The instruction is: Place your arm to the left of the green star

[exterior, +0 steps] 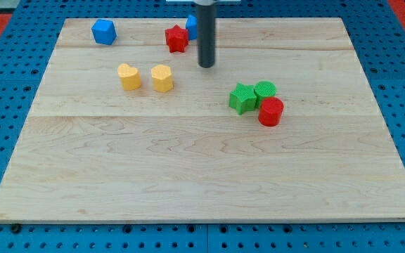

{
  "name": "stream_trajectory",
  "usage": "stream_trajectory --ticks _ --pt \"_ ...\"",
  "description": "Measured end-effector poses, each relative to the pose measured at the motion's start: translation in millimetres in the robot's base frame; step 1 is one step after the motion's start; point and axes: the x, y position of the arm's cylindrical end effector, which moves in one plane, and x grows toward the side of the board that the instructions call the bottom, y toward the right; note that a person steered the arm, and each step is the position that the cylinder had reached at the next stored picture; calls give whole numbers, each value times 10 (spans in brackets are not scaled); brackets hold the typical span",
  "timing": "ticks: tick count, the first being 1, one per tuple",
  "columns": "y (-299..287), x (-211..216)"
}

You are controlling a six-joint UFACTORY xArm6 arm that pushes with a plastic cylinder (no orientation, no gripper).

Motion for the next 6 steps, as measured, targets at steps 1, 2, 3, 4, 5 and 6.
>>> stream_trajectory --ticks 1,2,3,4,5,6 --pt "-138 203" --pt "-146 203" --pt "-146 203" --pt "-148 203" --pt "-160 553" --pt "-357 1090"
